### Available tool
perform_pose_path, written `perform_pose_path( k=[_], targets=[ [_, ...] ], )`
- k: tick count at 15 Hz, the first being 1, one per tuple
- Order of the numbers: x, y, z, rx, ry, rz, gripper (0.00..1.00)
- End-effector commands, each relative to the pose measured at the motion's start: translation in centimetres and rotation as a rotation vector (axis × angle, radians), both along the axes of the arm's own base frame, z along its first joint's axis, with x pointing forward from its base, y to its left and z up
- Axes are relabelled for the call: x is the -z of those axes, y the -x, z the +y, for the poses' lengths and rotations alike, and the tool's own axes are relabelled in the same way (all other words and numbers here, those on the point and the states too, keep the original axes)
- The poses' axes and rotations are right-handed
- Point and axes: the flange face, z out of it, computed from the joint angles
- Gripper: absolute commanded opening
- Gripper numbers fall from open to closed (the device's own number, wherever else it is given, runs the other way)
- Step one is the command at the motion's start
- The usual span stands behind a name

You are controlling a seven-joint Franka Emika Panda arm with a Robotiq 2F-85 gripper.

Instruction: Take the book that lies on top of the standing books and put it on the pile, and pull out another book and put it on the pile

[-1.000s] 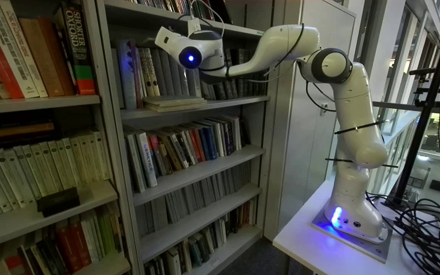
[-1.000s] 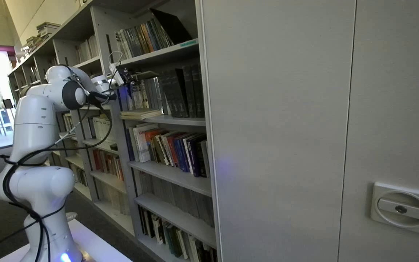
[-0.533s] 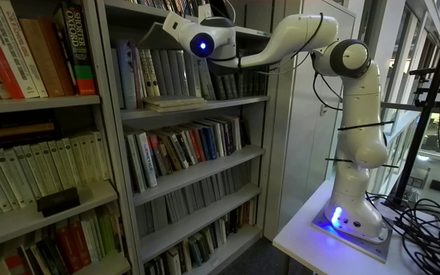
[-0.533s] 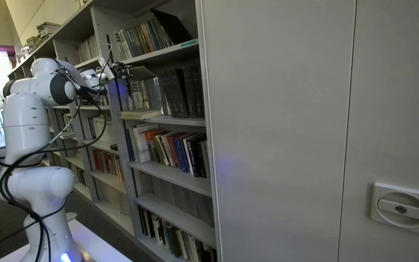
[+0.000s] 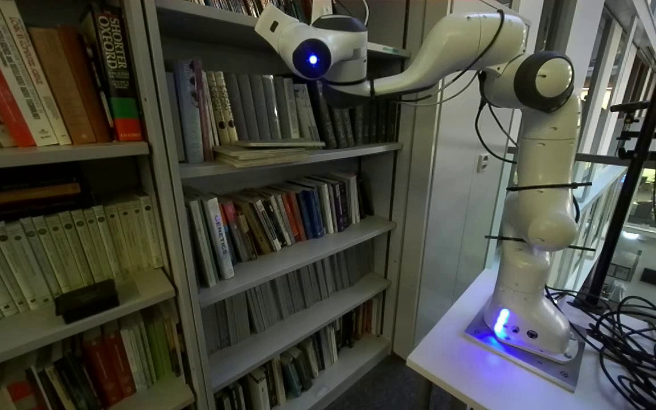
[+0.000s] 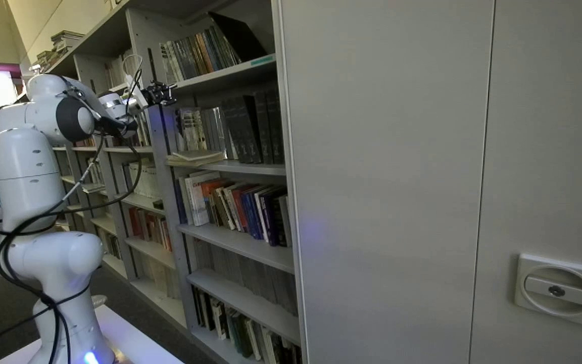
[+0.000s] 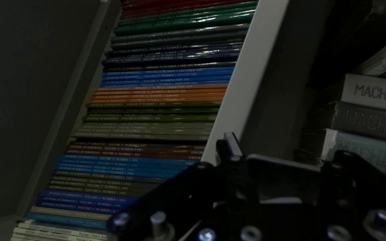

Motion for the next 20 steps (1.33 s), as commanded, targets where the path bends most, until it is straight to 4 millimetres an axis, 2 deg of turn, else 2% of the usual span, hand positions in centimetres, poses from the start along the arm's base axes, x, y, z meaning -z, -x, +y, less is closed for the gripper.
perform_pose_path(
  k=[1,2,3,8,20],
  targets=[
    [-0.1,0.6,-1.2,0.008,-0.011,-0.012,0.0],
    [-0.2,0.4,-1.3,0.007,-0.011,-0.012,0.0],
    [-0.2,-0.2,-0.3,0.007,0.0,-0.001,0.0],
    [0.3,-0.2,0.1,0.0,0.003,0.007,0.0],
    [0.3,-0.2,0.1,0.0,0.003,0.007,0.0]
  ],
)
